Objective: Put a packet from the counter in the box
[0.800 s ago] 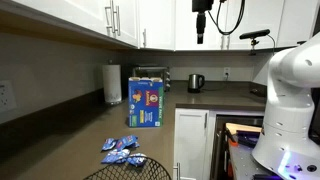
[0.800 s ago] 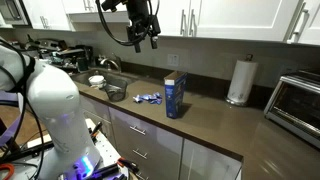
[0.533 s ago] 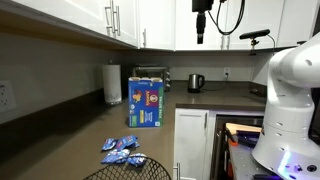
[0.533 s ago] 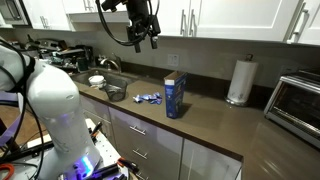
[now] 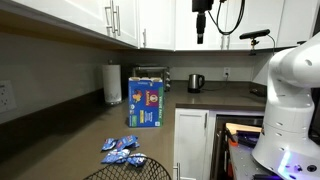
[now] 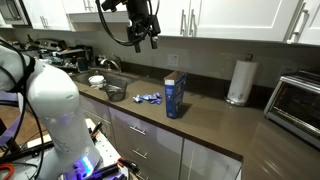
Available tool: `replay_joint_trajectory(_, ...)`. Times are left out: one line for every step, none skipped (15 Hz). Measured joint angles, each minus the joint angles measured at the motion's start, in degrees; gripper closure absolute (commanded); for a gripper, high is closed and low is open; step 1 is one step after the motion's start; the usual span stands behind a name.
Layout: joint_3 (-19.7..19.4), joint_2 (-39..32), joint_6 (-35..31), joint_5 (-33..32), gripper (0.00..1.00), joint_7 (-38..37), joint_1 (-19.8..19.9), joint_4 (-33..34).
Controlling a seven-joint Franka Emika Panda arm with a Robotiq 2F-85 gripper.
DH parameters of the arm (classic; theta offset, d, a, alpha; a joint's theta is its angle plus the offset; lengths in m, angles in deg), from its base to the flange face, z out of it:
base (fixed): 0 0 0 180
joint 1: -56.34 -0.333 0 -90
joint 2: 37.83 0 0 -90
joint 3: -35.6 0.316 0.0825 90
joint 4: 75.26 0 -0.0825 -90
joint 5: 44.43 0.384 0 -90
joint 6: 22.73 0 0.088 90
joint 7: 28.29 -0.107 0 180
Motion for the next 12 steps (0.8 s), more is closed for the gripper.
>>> replay_joint_trajectory(0.0,0.0,0.0,0.0,0.00,0.0,0.0,0.0)
replay_joint_trajectory(0.0,0.0,0.0,0.0,0.00,0.0,0.0,0.0)
replay_joint_trajectory(0.0,0.0,0.0,0.0,0.00,0.0,-0.2,0.0)
replay_joint_trajectory(-0.1,-0.1,0.0,0.0,0.00,0.0,-0.6,0.0)
replay_joint_trajectory(-0.1,-0.4,0.0,0.1,0.00,-0.1,-1.1,0.0)
replay_joint_trajectory(-0.1,-0.7,-0.1,0.1,0.00,-0.1,-1.8,0.0)
replay_joint_trajectory(0.0,-1.2,-0.1,0.2,0.00,-0.1,-2.6,-0.1)
replay_joint_trajectory(0.2,-1.9,-0.3,0.4,0.00,-0.2,-3.4,-0.2)
replay_joint_trajectory(0.4,-2.7,-0.6,0.5,0.00,-0.2,-4.3,-0.2)
replay_joint_trajectory(0.7,-3.6,-1.4,0.7,0.00,-0.2,-5.2,-0.3)
replay_joint_trajectory(0.9,-4.7,-2.6,1.1,0.00,-0.3,-6.0,-0.3)
replay_joint_trajectory(1.1,-5.9,-4.2,1.8,0.00,-0.3,-6.9,-0.4)
